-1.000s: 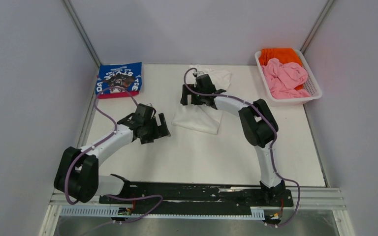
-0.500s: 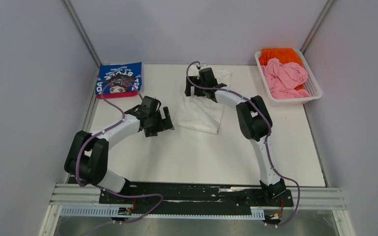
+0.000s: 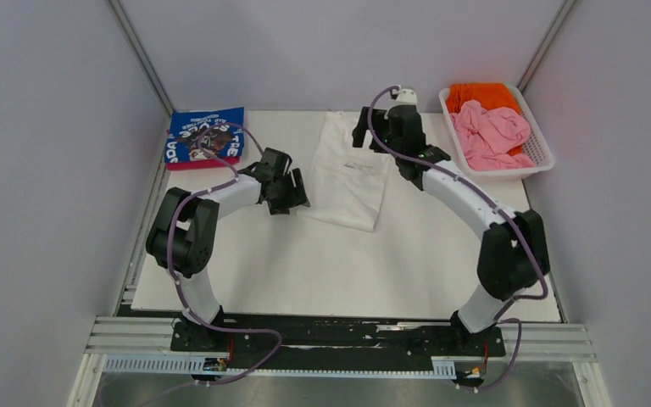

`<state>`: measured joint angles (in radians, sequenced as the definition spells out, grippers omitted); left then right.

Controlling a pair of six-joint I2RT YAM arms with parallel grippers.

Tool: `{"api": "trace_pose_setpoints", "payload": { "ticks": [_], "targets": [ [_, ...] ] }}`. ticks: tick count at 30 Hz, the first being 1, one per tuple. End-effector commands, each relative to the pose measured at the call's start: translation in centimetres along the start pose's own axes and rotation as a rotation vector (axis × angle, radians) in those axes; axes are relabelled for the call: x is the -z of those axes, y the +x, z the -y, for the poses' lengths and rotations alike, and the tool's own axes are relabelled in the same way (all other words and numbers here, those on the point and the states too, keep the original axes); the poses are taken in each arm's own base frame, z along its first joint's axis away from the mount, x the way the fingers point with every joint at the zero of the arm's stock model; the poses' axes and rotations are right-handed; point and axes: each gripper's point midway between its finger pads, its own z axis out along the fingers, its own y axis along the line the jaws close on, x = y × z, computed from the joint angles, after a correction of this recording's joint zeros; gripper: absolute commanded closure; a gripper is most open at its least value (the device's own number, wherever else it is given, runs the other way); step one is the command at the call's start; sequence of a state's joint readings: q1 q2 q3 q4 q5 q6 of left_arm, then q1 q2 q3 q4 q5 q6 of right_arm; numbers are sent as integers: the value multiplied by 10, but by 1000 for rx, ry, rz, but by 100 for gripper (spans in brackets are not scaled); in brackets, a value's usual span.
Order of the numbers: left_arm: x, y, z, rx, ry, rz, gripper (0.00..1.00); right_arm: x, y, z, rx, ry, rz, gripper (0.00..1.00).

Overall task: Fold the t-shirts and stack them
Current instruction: Grab one side of the 2/3 rectangular tshirt with both arms

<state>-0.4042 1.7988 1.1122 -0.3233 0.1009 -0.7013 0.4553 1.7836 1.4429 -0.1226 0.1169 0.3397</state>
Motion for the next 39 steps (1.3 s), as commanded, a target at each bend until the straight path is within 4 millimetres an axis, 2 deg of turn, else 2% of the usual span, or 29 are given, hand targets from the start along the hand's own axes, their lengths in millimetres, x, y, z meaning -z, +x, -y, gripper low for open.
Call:
{"api": "trace_pose_setpoints", "payload": {
  "ticks": [1,6,8,11,13,15,17,22,24,26,30,34,39],
  "targets": [
    [-16,7,0,-21,16,-36,26,53,6,29,-124,116,32,0],
    [-25,22,6,-21,57,-103,51,95,45,55,-205,189,-25,0],
    [-24,28,1,-17,29,-108,54,108,61,62,-236,216,-71,0],
    [-20,35,-10,-8,-11,-100,61,121,84,57,-283,180,-148,0],
    [-18,42,-16,-6,-24,-106,72,126,101,50,-314,135,-200,0],
    [-15,49,-19,-8,-30,-115,92,129,118,49,-331,121,-250,0],
    [-13,55,-22,-10,-43,-123,100,130,136,51,-340,123,-303,4],
    [-2,66,-24,-19,-57,-127,100,129,185,41,-385,77,-489,18],
    [2,68,-25,-20,-62,-124,100,124,196,41,-396,78,-523,25],
    [6,71,-25,-22,-62,-118,100,116,203,44,-396,93,-534,33],
    [10,72,-33,-43,-104,-102,100,106,211,45,-409,105,-542,36],
    [13,72,-31,-58,-86,-102,100,106,220,37,-430,53,-572,38],
    [14,79,-29,-37,-69,-116,100,111,239,38,-444,56,-622,44]
  ]
}}
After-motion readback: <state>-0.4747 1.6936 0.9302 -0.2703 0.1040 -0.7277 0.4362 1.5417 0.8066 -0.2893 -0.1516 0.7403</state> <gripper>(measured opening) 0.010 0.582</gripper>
